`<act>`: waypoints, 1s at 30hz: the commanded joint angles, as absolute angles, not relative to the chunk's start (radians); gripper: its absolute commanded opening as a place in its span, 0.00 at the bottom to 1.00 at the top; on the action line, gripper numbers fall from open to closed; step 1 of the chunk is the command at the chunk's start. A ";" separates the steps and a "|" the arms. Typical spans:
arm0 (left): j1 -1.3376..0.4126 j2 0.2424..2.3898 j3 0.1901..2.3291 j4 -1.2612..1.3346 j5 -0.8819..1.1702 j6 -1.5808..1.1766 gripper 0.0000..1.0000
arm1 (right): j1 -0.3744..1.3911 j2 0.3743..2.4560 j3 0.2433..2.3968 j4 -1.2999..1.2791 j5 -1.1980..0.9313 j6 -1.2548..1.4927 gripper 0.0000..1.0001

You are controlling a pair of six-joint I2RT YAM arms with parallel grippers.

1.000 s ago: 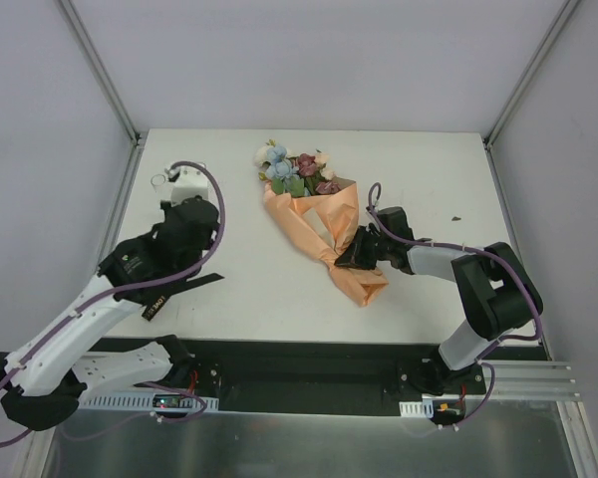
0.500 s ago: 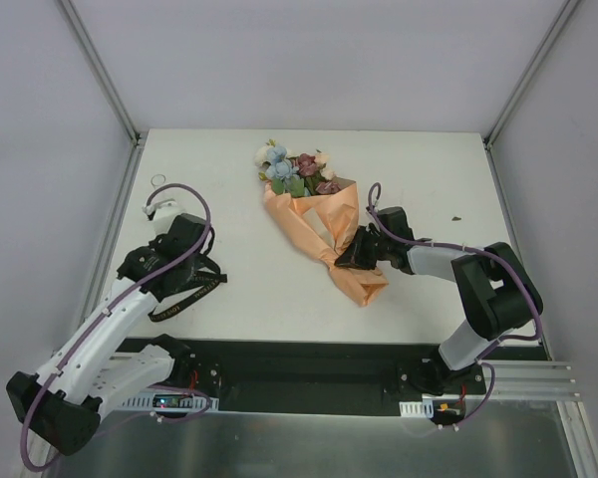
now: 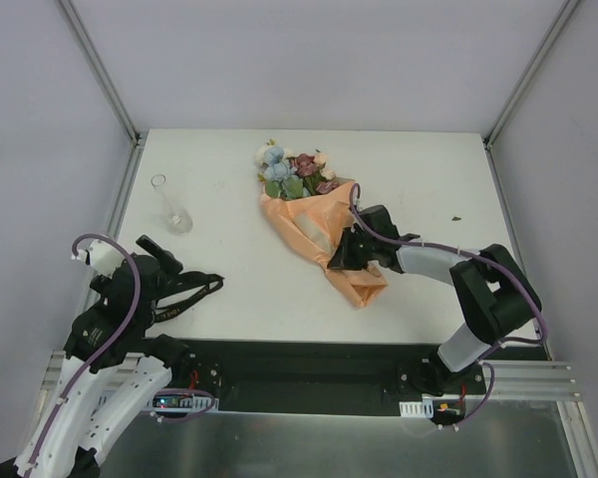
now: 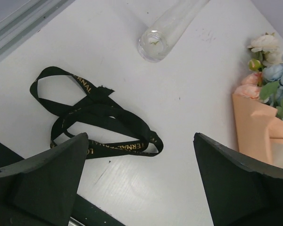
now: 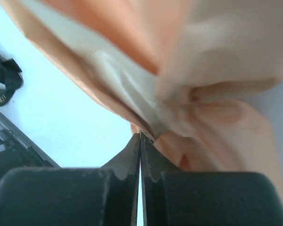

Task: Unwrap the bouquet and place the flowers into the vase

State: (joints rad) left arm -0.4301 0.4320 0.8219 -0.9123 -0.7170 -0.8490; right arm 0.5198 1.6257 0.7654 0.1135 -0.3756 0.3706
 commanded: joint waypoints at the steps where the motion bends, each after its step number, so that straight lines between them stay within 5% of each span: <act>1: -0.425 0.422 0.825 -0.774 -0.623 -0.702 0.94 | 0.580 1.551 0.843 -0.047 -0.259 0.273 0.04; 8: -0.425 0.684 0.778 -0.534 -0.033 -0.503 0.97 | 0.621 1.421 0.986 -0.313 -0.108 0.120 0.18; 15: -0.429 0.928 0.692 -0.264 0.430 -0.512 0.88 | 0.630 1.410 1.060 -0.526 0.100 -0.024 0.43; 22: -0.471 0.956 0.597 -0.107 0.546 -0.565 0.88 | 0.684 1.419 1.051 -0.522 0.121 -0.156 0.66; 30: -0.472 0.799 0.497 -0.104 0.637 -0.601 0.89 | 0.764 1.580 1.166 -0.578 0.263 -0.196 0.77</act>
State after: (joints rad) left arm -0.4656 0.9043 0.5312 -0.1535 0.5388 -0.5667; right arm 0.7265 1.5196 1.0885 -0.5278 0.1562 -0.1516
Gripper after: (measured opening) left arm 0.881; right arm 0.737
